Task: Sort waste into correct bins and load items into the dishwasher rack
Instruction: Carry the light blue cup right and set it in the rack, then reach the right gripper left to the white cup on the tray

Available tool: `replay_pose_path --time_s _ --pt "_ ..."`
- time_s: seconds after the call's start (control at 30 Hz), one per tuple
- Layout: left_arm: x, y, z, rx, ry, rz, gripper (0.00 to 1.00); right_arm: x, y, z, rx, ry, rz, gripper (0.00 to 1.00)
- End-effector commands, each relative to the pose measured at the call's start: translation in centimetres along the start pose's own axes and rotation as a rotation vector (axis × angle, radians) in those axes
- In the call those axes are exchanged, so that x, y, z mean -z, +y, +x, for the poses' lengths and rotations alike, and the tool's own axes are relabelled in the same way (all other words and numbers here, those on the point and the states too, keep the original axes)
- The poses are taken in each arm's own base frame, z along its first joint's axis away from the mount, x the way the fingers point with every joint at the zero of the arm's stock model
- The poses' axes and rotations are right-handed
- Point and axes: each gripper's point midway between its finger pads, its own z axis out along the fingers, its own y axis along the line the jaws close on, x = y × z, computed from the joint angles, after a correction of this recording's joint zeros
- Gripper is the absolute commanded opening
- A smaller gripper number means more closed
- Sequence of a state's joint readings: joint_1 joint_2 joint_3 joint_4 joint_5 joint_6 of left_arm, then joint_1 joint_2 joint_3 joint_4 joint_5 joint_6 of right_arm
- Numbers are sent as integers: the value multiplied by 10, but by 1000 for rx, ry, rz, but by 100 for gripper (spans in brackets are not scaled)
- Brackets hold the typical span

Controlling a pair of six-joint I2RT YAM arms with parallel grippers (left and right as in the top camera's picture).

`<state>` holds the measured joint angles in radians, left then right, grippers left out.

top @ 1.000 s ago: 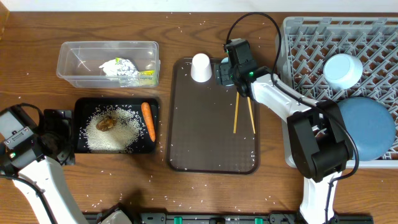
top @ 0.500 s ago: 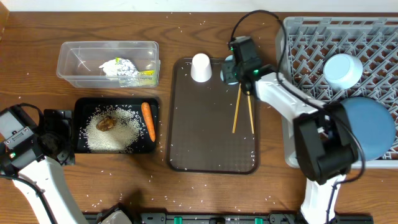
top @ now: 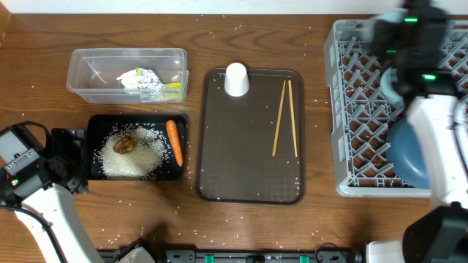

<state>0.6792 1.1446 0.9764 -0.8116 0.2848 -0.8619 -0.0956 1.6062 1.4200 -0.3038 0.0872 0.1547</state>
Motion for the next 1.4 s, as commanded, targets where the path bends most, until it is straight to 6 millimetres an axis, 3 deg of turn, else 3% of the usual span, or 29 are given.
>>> replay_pose_path --time_s 0.0,0.17,0.37,0.6,0.67,0.87,1.0,1.13,1.2,1.27,1.37 --pt "1 1 -2 -13 -9 -6 98 4 -80 -9 -28 -9 148 60" --pt "1 1 -2 -13 -9 -6 98 3 -155 0 -75 18 229 59" --pt "1 1 -2 -13 -9 -6 98 -13 -201 22 -136 61 253 61" --pt "1 1 -2 -13 -9 -6 98 -45 -218 65 -162 163 266 64" --pt "1 1 -2 -13 -9 -6 98 -49 -219 73 -166 185 266 70" --pt "1 1 -2 -13 -9 -6 98 -43 -216 65 -163 167 260 83" --pt "1 1 -2 -13 -9 -6 98 -28 -202 47 -165 131 206 84" --pt "1 1 -2 -14 -9 -6 98 -12 -162 19 -199 69 38 84" --pt "1 1 -2 -13 -9 -6 98 -3 -130 5 -207 40 -90 84" --pt "1 1 -2 -13 -9 -6 98 5 -79 -7 -177 19 -268 85" --pt "1 1 -2 -13 -9 -6 98 8 -6 -5 -124 41 -428 89"
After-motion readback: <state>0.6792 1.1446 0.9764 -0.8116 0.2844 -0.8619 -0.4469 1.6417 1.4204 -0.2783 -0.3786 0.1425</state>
